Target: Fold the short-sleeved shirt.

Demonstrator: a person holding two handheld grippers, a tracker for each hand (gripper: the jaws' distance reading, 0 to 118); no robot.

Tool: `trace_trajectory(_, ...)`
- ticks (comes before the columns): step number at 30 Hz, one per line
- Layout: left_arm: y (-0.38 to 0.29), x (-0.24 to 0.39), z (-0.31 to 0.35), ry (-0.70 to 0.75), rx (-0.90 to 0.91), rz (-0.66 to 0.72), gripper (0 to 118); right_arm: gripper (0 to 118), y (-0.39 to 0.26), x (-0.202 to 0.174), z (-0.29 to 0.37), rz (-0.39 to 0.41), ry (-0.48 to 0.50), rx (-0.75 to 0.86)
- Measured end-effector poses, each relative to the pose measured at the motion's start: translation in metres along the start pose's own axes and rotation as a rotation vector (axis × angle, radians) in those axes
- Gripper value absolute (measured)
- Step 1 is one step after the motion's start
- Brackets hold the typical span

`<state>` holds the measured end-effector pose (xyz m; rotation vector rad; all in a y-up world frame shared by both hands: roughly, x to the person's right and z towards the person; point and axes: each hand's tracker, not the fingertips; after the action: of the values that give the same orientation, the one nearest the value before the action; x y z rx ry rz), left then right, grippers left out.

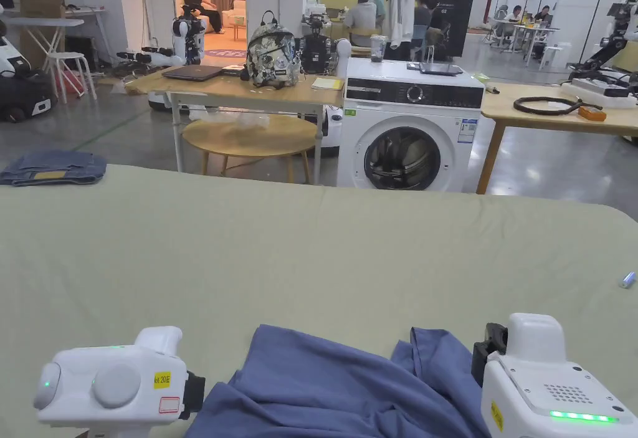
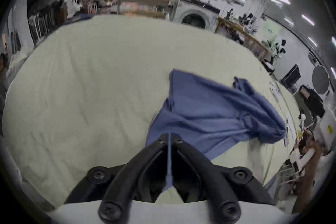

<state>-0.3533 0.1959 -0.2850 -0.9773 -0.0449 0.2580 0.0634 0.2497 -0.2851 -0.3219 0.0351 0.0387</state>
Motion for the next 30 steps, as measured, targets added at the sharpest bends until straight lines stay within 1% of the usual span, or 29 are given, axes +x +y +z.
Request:
trace_trajectory(1,-0.003,-0.002,-0.004,0.023,-0.013,-0.007,73,0,-0.001,0.001,-0.001,0.000,0.000,-0.004)
trace_trajectory(2,-0.005,-0.004,-0.007,0.035,-0.040,-0.017,87,0,-0.002,0.002,-0.001,-0.002,0.000,-0.006)
trace_trajectory(7,-0.025,-0.005,-0.031,0.037,-0.152,0.050,87,0,-0.007,0.004,-0.006,-0.006,-0.007,-0.022)
trace_trajectory(9,-0.034,0.000,-0.042,0.102,-0.228,0.041,77,0,-0.009,0.004,-0.008,-0.008,-0.010,-0.030)
trace_trajectory(10,-0.040,0.003,-0.051,0.143,-0.275,0.032,76,0,-0.010,0.005,-0.009,-0.010,-0.009,-0.034)
trace_trajectory(11,-0.047,0.005,-0.058,0.169,-0.306,0.017,69,0,-0.011,0.006,-0.009,-0.012,-0.008,-0.039)
trace_trajectory(12,-0.051,0.006,-0.062,0.196,-0.279,0.004,56,0,-0.012,0.006,-0.009,-0.014,-0.009,-0.042)
trace_trajectory(13,-0.054,0.011,-0.060,0.224,-0.231,-0.031,39,0,-0.013,0.008,-0.010,-0.016,-0.010,-0.045)
trace_trajectory(14,-0.056,0.015,-0.058,0.224,-0.217,-0.032,16,0,-0.015,0.008,-0.009,-0.017,-0.011,-0.048)
trace_trajectory(15,-0.056,0.019,-0.056,0.233,-0.201,-0.024,0,0,-0.016,0.010,-0.008,-0.018,-0.014,-0.050)
trace_trajectory(17,-0.056,0.024,-0.048,0.212,-0.151,-0.038,0,0,-0.017,0.014,-0.009,-0.023,-0.016,-0.056)
trace_trajectory(20,-0.053,0.024,-0.045,0.230,-0.125,-0.058,0,0,-0.018,0.023,-0.012,-0.040,-0.022,-0.069)
trace_trajectory(22,-0.051,0.015,-0.040,0.189,-0.124,-0.039,0,0,-0.014,0.033,-0.014,-0.056,-0.023,-0.076)
trace_trajectory(25,-0.049,0.002,-0.026,0.119,-0.089,0.027,0,0,-0.002,0.053,-0.025,-0.078,-0.027,-0.107)
trace_trajectory(26,-0.048,0.000,-0.020,0.107,-0.071,0.035,0,10,0.002,0.061,-0.030,-0.084,-0.030,-0.137)
trace_trajectory(28,-0.046,-0.001,-0.013,0.095,-0.068,0.026,0,37,0.010,0.079,-0.047,-0.091,-0.029,-0.202)
trace_trajectory(29,-0.047,-0.001,-0.010,0.092,-0.062,0.021,0,52,0.012,0.085,-0.057,-0.078,-0.041,-0.235)
trace_trajectory(30,-0.048,-0.001,-0.007,0.092,-0.053,0.017,0,58,0.014,0.092,-0.066,-0.061,-0.049,-0.290)
